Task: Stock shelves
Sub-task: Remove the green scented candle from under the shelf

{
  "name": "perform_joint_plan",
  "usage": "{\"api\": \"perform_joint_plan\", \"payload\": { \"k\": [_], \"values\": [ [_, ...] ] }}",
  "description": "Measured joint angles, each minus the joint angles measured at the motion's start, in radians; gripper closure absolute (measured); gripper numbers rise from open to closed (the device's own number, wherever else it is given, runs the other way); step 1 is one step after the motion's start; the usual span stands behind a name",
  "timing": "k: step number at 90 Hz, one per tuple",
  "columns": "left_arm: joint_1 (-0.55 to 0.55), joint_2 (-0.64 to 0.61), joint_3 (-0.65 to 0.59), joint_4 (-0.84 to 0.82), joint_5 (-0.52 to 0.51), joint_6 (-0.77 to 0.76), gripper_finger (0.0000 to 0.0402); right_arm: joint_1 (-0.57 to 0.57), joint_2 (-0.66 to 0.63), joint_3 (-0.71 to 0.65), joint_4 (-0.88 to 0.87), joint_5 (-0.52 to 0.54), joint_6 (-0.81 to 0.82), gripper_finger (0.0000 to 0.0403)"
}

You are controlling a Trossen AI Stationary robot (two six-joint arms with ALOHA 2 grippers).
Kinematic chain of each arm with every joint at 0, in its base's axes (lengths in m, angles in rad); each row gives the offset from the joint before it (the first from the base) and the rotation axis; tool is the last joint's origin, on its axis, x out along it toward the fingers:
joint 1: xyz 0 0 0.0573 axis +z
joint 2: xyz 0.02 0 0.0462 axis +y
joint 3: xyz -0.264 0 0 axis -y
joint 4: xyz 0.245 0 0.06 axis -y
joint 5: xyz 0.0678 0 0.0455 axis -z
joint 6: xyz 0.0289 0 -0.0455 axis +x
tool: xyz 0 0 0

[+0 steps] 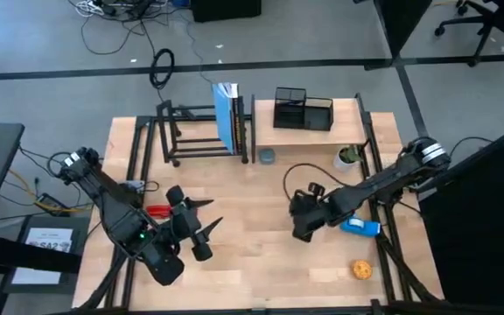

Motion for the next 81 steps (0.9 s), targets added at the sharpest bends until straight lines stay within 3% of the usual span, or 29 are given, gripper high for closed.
{"api": "perform_joint_plan", "payload": {
  "k": [10, 23, 36, 50, 62, 81],
  "values": [
    [0.004, 0.0, 0.0, 0.001, -0.014, -0.001, 0.0188, -0.02, 0.005, -0.184, 0.374, 0.15, 0.08, 0.0266],
    [0.011, 0.0, 0.0, 0.0, -0.016, -0.018, 0.0188, -0.096, 0.106, -0.334, 0.917, 0.179, -0.039, 0.0251],
    [0.017, 0.0, 0.0, 0.0, -0.016, -0.021, 0.0188, -0.187, 0.257, -0.351, 1.183, 0.215, -0.187, 0.0205],
    [0.024, 0.0, 0.0, 0.001, -0.016, -0.026, 0.0188, -0.289, 0.417, -0.302, 1.273, 0.259, -0.272, 0.0121],
    [0.037, 0.0, 0.0, 0.003, -0.016, -0.026, 0.0188, -0.364, 0.47, -0.268, 1.302, 0.277, -0.243, 0.0053],
    [0.05, 0.0, 0.0, 0.003, -0.007, -0.026, 0.0188, -0.453, 0.482, -0.254, 1.305, 0.281, -0.232, 0.0007]
  ]
}}
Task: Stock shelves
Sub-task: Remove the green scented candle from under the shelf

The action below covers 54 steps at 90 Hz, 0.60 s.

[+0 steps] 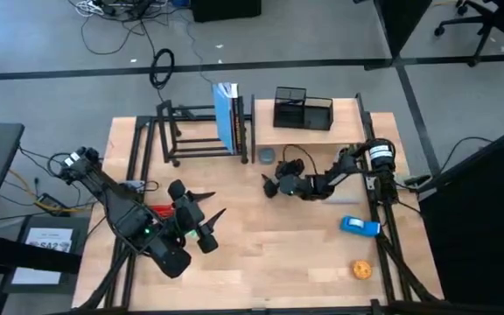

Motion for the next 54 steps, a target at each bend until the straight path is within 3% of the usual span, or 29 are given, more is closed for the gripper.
{"api": "perform_joint_plan", "payload": {
  "k": [54],
  "values": [
    [0.012, 0.0, 0.0, -0.001, 0.012, 0.006, 0.0188, -0.107, 0.002, 0.0, 0.159, -0.089, -0.059, 0.0028]
  ]
}}
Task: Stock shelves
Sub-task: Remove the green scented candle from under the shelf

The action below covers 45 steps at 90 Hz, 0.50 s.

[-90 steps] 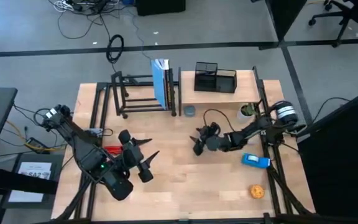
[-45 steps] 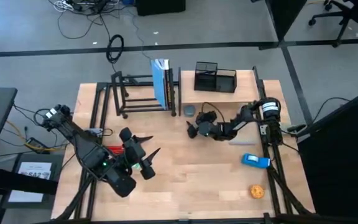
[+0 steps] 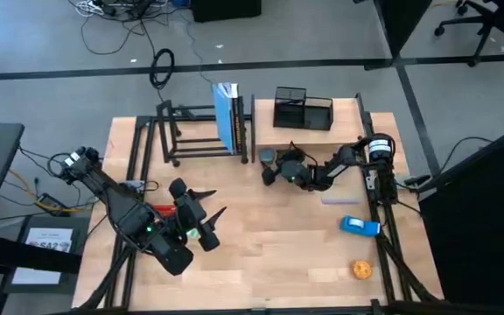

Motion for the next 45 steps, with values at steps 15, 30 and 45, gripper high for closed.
{"api": "perform_joint_plan", "payload": {
  "k": [15, 30, 45],
  "values": [
    [0.0, 0.0, 0.0, 0.0, 0.002, 0.0, 0.0188, -0.03, 0.005, 0.02, 0.008, -0.073, -0.038, 0.0029],
    [0.0, 0.0, 0.0, 0.001, 0.003, 0.0, 0.0188, -0.045, 0.005, 0.064, 0.0, -0.138, -0.13, 0.003],
    [0.0, 0.0, 0.0, 0.002, 0.008, -0.003, 0.0188, -0.062, 0.005, 0.077, -0.059, -0.138, -0.157, 0.0048]
  ]
}}
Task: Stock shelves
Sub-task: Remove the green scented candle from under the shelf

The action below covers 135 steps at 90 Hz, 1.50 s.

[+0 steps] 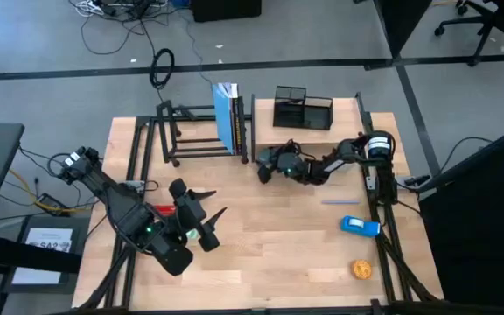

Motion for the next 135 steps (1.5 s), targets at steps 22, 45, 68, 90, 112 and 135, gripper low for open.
{"api": "perform_joint_plan", "payload": {
  "k": [22, 45, 68, 90, 112, 135],
  "values": [
    [0.0, 0.0, 0.0, 0.0, 0.004, -0.003, 0.0188, 0.005, 0.0, 0.0, -0.048, 0.003, -0.003, 0.0139],
    [0.0, 0.0, 0.0, 0.0, 0.004, -0.003, 0.0188, 0.024, 0.0, 0.0, -0.043, -0.003, -0.044, 0.015],
    [0.0, 0.0, 0.0, 0.0, 0.004, -0.004, 0.0188, 0.178, -0.063, 0.0, -0.162, -0.057, -0.029, 0.015],
    [0.0, 0.0, 0.0, -0.001, 0.001, 0.001, 0.0188, 0.476, -0.187, 0.117, -0.323, -0.114, -0.011, 0.015],
    [0.0, 0.0, 0.0, 0.004, -0.006, 0.002, 0.0188, 0.622, -0.028, 0.502, -0.458, -0.151, -0.084, 0.015],
    [0.0, 0.0, 0.014, 0.009, 0.071, 0.004, 0.0188, 0.58, 0.327, 0.929, -0.48, -0.275, -0.138, 0.015]
  ]
}}
